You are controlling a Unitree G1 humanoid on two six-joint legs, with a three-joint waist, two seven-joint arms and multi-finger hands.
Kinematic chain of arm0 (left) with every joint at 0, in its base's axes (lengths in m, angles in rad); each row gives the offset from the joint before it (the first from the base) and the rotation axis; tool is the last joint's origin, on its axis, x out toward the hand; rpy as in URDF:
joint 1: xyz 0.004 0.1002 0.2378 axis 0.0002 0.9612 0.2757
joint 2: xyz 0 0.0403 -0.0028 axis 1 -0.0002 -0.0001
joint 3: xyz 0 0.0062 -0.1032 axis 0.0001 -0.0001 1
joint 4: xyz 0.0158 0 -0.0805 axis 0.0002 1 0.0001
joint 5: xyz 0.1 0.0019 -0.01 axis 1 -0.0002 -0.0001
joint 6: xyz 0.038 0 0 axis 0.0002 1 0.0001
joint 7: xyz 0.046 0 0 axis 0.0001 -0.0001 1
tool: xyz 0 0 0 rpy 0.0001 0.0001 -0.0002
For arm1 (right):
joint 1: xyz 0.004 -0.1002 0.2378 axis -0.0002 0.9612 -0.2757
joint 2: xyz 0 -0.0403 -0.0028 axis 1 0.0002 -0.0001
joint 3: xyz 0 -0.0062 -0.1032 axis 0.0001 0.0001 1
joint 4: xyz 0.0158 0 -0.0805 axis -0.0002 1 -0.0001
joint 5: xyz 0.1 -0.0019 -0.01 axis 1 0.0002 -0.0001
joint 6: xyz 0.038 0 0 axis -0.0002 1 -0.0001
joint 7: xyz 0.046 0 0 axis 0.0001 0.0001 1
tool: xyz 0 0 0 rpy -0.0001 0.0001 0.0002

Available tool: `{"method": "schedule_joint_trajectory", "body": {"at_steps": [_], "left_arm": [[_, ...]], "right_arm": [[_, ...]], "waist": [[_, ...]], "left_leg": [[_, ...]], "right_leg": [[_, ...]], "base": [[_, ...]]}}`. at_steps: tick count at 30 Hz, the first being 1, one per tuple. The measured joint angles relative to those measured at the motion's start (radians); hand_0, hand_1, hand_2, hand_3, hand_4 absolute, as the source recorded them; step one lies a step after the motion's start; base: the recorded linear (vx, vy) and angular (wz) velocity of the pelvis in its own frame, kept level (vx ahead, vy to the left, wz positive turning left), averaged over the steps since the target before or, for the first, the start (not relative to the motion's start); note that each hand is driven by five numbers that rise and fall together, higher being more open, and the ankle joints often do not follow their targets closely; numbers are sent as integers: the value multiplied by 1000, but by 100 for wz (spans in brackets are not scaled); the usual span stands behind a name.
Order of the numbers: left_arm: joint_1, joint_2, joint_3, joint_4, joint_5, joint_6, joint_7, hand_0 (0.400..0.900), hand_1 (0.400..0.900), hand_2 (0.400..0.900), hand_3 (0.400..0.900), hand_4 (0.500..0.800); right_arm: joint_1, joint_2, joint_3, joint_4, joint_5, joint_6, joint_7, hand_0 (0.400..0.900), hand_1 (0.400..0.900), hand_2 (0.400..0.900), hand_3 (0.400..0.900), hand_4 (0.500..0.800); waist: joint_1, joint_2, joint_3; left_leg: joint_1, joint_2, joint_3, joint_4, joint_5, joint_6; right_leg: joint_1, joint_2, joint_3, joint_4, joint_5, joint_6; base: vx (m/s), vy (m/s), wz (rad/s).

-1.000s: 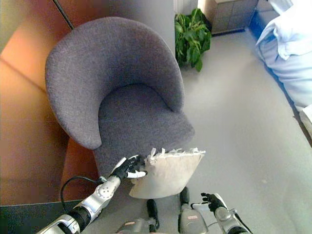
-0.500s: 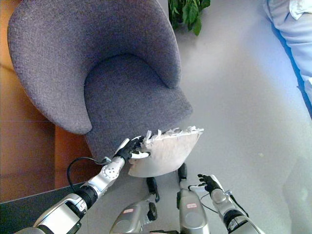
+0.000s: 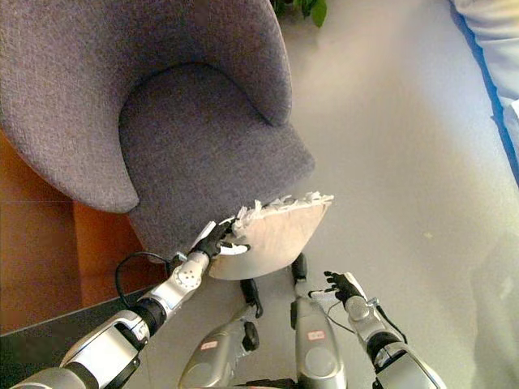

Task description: Pick up the pillow and put it on the sofa.

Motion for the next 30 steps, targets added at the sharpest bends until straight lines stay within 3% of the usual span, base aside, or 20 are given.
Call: {"method": "schedule_joint_trajectory", "body": {"at_steps": [11, 15, 16, 18, 30], "left_arm": [[-113, 2, 2, 69, 73, -6, 125, 900, 900, 900, 900, 800], [-125, 8, 4, 75, 73, -8, 145, 900, 900, 900, 900, 800], [-125, 7, 4, 81, 74, -14, 148, 845, 845, 845, 845, 767], [-129, 7, 5, 90, 93, -16, 152, 400, 400, 400, 400, 500], [-171, 25, 19, 110, 101, -17, 168, 400, 400, 400, 400, 500]], "right_arm": [[-94, 2, 65, -74, 26, 22, -32, 900, 900, 900, 900, 800], [-97, 6, 83, -80, 36, 24, -45, 900, 900, 900, 900, 800], [-97, 7, 85, -80, 37, 25, -47, 900, 900, 900, 900, 800], [-99, 12, 85, -80, 40, 28, -48, 900, 900, 900, 900, 800], [-100, 27, 85, -80, 43, 34, -48, 900, 900, 900, 900, 800]], "waist": [[-1, -34, 19], [-2, -43, 22], [-2, -46, 22], [-1, -53, 22], [-3, -85, 23]], "left_leg": [[-112, -2, 26, 40, 1, 6], [-119, -2, 30, 41, 0, 8], [-120, -3, 30, 41, 0, 8], [-125, -3, 30, 44, 0, 9], [-146, -10, 32, 56, -2, 16]], "right_leg": [[-121, -1, 32, 35, 16, -4], [-129, -2, 35, 35, 18, -3], [-130, -2, 36, 35, 19, -2], [-134, -2, 36, 35, 20, 0], [-150, -9, 40, 33, 28, 3]], "base": [[-43, -25, -9], [-12, -14, -1], [0, 0, 0], [0, 0, 0], [0, 0, 0]]}}
